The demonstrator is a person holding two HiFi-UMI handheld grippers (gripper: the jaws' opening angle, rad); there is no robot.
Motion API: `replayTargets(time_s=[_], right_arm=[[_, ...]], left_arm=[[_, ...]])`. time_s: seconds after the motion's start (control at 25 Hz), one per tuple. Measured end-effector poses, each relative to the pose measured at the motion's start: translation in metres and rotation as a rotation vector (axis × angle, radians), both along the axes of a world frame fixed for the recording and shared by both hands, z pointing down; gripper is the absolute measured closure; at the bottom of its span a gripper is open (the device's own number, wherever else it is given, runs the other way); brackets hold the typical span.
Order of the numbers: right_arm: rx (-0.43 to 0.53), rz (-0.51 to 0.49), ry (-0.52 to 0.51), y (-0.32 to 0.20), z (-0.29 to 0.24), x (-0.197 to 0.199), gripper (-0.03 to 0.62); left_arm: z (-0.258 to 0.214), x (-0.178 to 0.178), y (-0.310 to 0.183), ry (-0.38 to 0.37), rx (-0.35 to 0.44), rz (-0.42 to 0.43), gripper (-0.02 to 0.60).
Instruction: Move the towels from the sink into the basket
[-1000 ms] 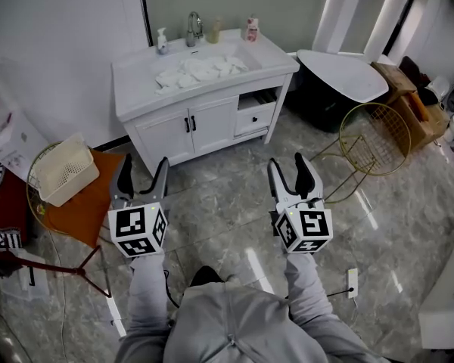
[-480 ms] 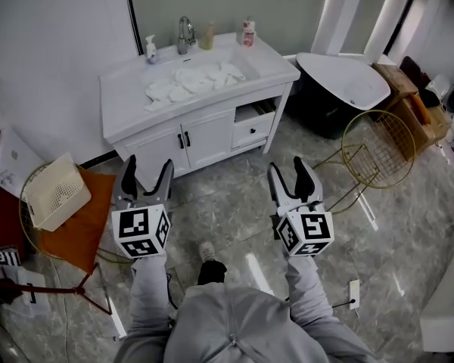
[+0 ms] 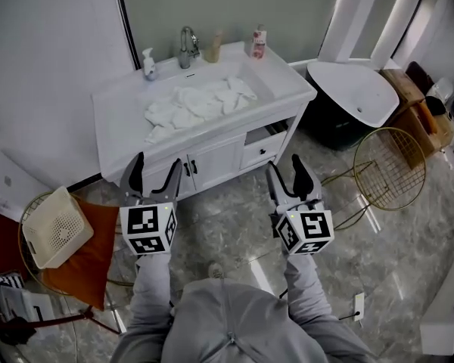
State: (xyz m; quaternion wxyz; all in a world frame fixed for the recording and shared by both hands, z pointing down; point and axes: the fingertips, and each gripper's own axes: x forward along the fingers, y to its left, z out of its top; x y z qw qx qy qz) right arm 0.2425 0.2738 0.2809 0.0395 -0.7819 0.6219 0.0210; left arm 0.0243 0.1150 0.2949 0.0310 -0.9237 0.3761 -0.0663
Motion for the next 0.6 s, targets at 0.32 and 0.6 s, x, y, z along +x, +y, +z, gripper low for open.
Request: replayTargets(time_s=[0.32,0.6], right_arm=[[-0.022,0.019,-0.007,-0.068,0.007,0.037,0.358],[-0.019,-0.017,-0.002,-0.134,0.019,0.075,0.358]], left_arm=[[0.012,0.023,-0.076,-0.034,-0.017,0.002,0.210],[0.026,0.050,-0.133,-0.044,-0.012,-0.037,0.210]])
